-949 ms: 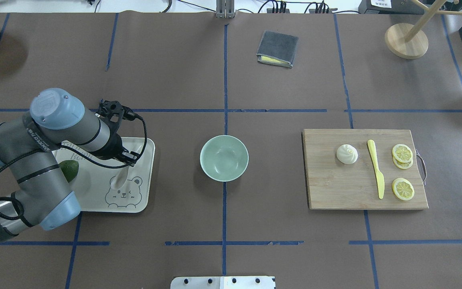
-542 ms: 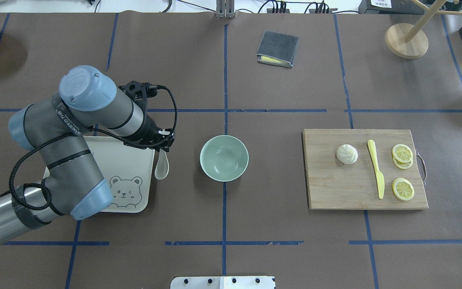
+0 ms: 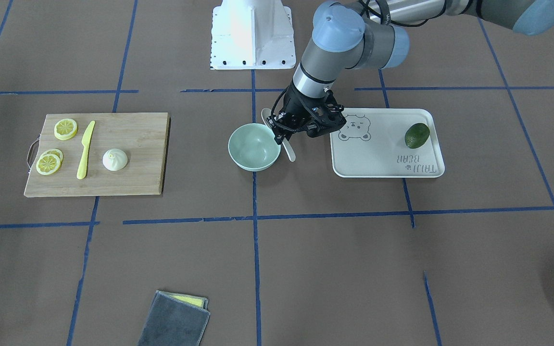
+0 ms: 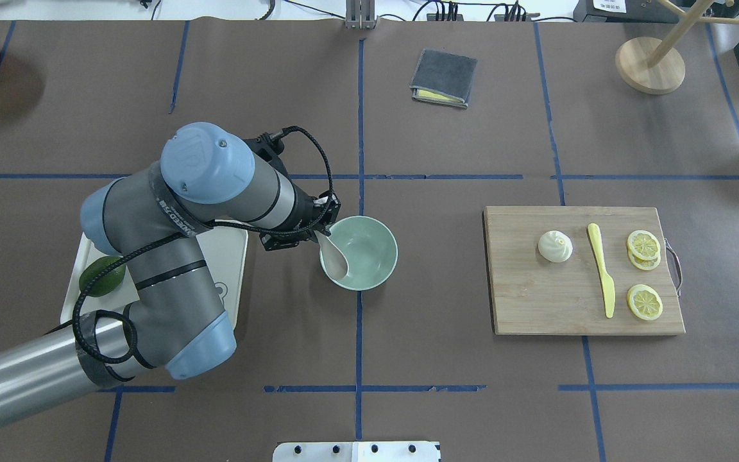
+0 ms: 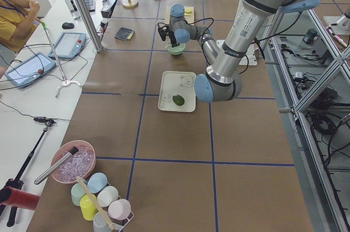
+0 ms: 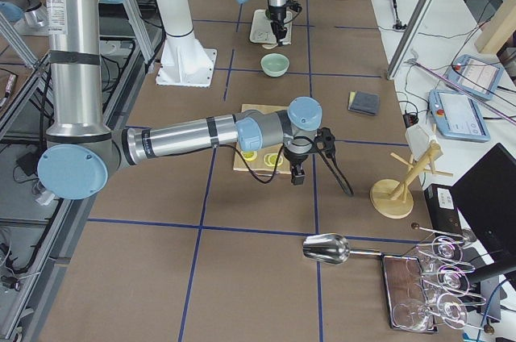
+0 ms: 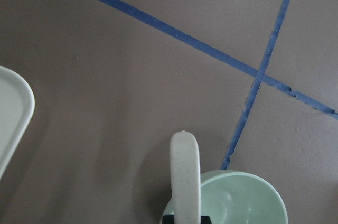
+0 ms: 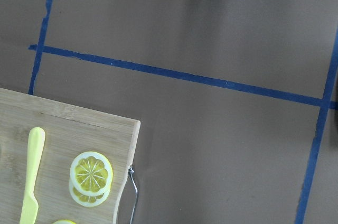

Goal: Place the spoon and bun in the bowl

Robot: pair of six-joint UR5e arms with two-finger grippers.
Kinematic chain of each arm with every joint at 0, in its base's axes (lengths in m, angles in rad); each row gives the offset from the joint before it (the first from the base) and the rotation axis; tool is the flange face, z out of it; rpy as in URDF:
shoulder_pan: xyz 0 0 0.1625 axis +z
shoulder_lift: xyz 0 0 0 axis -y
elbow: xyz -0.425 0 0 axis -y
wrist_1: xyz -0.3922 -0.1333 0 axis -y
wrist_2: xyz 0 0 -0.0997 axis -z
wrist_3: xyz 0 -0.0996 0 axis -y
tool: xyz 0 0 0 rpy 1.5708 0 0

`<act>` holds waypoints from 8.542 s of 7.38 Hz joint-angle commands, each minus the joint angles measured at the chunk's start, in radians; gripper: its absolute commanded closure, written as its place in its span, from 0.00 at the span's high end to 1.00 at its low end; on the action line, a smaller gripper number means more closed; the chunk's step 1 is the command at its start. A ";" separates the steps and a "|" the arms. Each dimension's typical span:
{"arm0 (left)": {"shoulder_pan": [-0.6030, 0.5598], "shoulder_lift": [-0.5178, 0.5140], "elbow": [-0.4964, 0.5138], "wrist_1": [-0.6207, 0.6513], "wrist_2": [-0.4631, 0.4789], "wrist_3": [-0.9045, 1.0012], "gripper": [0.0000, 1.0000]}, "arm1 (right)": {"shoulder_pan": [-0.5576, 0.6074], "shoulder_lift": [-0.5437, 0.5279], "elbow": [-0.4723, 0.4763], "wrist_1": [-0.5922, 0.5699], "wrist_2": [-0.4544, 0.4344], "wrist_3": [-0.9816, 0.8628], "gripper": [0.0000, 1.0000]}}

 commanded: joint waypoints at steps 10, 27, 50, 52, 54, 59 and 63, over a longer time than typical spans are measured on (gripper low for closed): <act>-0.115 0.083 -0.105 -0.078 0.042 0.188 0.47 | -0.390 0.043 0.091 0.326 -0.123 0.768 1.00; -0.374 0.345 -0.291 -0.064 -0.173 0.585 0.53 | -0.742 0.399 0.015 0.280 -0.556 1.252 0.57; -1.010 0.732 -0.011 0.100 -0.522 1.883 1.00 | 0.089 -0.090 0.093 -0.120 -0.043 -0.044 1.00; -1.010 0.725 -0.029 0.192 -0.520 1.877 1.00 | 0.100 -0.115 0.092 -0.133 -0.048 -0.093 1.00; -1.009 0.722 -0.032 0.200 -0.520 1.848 1.00 | 0.097 -0.107 0.085 -0.157 -0.050 -0.099 1.00; -1.009 0.768 -0.097 0.332 -0.514 1.952 1.00 | 0.084 -0.105 0.064 -0.159 -0.057 -0.132 1.00; -1.012 0.803 -0.110 0.303 -0.525 1.995 1.00 | 0.121 -0.113 0.062 -0.160 -0.043 -0.134 1.00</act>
